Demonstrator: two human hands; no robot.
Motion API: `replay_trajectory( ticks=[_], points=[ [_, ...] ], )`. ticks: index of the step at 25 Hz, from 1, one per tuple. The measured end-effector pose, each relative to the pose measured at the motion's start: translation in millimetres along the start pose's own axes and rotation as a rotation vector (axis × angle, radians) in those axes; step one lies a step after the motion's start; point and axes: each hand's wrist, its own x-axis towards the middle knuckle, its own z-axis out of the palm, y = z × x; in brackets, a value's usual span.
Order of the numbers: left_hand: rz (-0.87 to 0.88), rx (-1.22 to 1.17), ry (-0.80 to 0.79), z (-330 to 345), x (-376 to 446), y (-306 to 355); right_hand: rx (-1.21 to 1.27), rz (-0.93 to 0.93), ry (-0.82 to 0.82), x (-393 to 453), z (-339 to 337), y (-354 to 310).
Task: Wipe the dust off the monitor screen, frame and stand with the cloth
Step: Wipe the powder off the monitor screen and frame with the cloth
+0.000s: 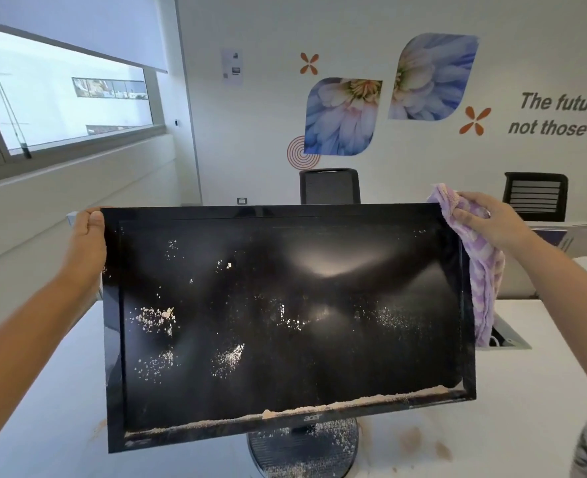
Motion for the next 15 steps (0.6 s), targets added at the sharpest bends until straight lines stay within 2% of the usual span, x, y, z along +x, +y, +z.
replay_trajectory(
  ticks=[9, 15],
  points=[
    [0.042, 0.036, 0.014, 3, 0, 3, 0.032, -0.048, 0.124, -13, 16, 9],
    [0.069, 0.029, -0.015, -2, -4, 5, -0.008, 0.034, 0.215, -17, 23, 11]
  ],
)
